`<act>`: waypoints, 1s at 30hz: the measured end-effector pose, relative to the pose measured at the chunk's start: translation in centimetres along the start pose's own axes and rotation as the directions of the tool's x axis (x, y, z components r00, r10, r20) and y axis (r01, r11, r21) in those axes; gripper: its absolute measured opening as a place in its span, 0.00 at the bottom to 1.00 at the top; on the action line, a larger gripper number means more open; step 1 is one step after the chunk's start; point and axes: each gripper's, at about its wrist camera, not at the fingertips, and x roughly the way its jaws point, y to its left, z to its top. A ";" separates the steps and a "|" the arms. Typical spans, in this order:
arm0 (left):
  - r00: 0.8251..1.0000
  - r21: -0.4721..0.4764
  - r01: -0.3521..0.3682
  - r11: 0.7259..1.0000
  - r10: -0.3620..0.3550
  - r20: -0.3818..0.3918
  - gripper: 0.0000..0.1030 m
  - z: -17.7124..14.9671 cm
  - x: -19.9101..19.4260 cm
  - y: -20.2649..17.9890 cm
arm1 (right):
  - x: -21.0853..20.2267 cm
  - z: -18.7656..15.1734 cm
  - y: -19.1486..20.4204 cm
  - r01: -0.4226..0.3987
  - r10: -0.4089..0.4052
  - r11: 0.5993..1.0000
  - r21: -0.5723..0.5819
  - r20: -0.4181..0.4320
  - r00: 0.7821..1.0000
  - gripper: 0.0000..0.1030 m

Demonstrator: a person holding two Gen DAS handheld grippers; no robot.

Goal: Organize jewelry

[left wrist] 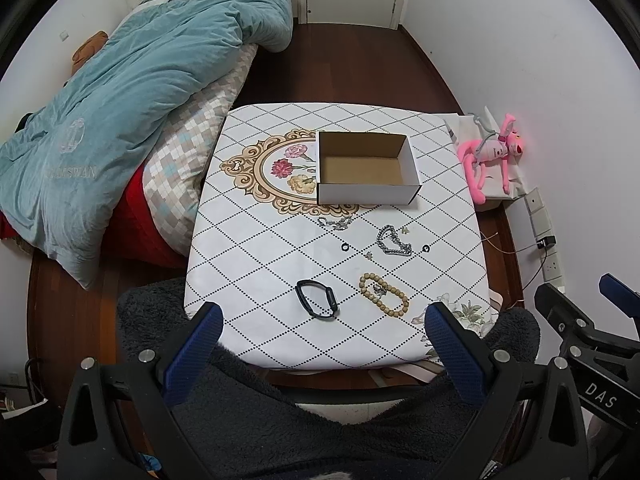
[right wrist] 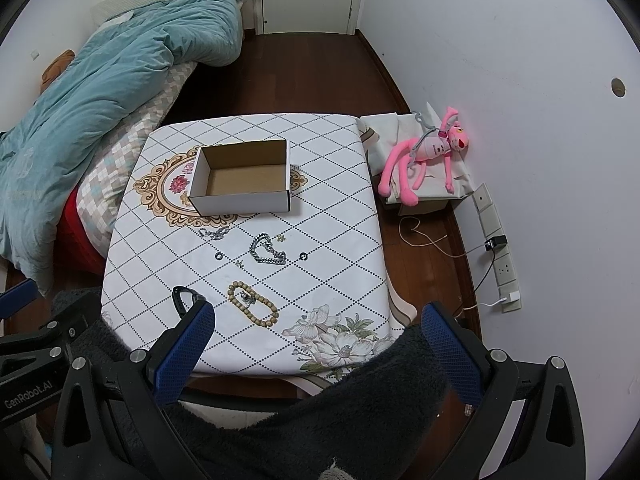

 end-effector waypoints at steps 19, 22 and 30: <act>0.987 -0.038 -0.154 0.987 0.152 -0.046 1.00 0.3 10.9 2.9 | 12.1 1.0 2.2 0.010 -0.012 1.000 -0.018 -0.130 0.991 1.00; 0.983 -0.023 -0.167 0.986 0.164 -0.077 1.00 -0.3 13.5 3.2 | 15.7 0.2 3.0 -0.007 0.002 1.000 -0.026 -0.180 0.984 1.00; 0.972 -0.046 -0.131 0.990 0.120 -0.201 0.92 -1.8 20.5 4.6 | 23.4 -2.7 4.1 -0.052 0.049 0.999 -0.001 -0.288 0.956 0.89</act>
